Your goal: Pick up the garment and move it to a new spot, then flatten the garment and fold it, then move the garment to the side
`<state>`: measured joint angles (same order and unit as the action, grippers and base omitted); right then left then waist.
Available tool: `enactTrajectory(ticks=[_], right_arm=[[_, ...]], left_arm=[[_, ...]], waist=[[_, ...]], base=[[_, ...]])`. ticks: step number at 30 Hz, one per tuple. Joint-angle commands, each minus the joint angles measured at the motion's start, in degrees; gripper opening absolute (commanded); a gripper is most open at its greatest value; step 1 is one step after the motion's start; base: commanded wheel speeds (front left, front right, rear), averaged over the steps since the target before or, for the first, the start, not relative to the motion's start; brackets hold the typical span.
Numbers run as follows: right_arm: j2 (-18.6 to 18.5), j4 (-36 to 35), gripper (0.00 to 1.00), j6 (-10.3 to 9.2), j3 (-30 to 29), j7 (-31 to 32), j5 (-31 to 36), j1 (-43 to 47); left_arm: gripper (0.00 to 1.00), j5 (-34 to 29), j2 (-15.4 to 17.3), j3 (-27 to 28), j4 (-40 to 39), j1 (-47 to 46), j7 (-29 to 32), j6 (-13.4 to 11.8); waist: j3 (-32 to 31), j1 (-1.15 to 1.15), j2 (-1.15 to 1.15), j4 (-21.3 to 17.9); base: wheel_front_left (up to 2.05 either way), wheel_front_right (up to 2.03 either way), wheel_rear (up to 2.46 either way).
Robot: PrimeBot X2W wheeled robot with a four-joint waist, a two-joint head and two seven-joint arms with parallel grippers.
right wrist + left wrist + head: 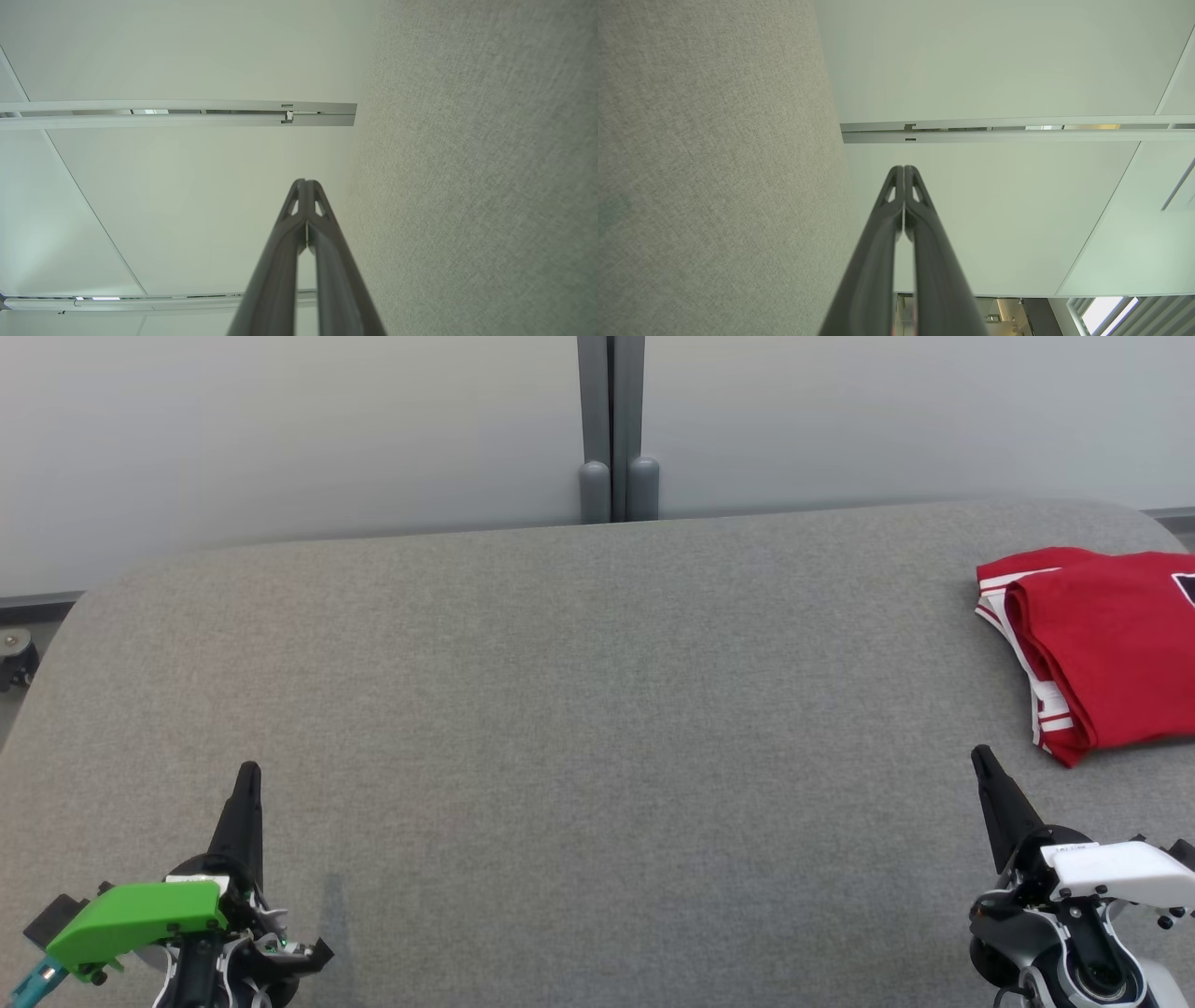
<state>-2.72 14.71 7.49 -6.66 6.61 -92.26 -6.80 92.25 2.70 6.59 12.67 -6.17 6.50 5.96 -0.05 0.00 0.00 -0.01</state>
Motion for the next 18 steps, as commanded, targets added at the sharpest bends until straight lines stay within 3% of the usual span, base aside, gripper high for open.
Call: enactTrajectory(ticks=[1,18], right_arm=[[-0.3,-0.2,0.0,0.0,-0.1,0.2,-0.1,-0.4],[-0.3,-0.2,0.0,0.0,-0.1,0.2,-0.1,-0.4]], left_arm=[[0.0,0.2,0.4,0.2,-0.2,-0.6,0.3,-0.1],[0.0,0.2,0.4,0.2,-0.2,-0.6,0.3,-0.1]], waist=[[0.0,0.0,0.0,0.0],[0.0,0.0,0.0,0.0]], base=[[0.0,0.0,0.0],[0.0,0.0,0.0]])
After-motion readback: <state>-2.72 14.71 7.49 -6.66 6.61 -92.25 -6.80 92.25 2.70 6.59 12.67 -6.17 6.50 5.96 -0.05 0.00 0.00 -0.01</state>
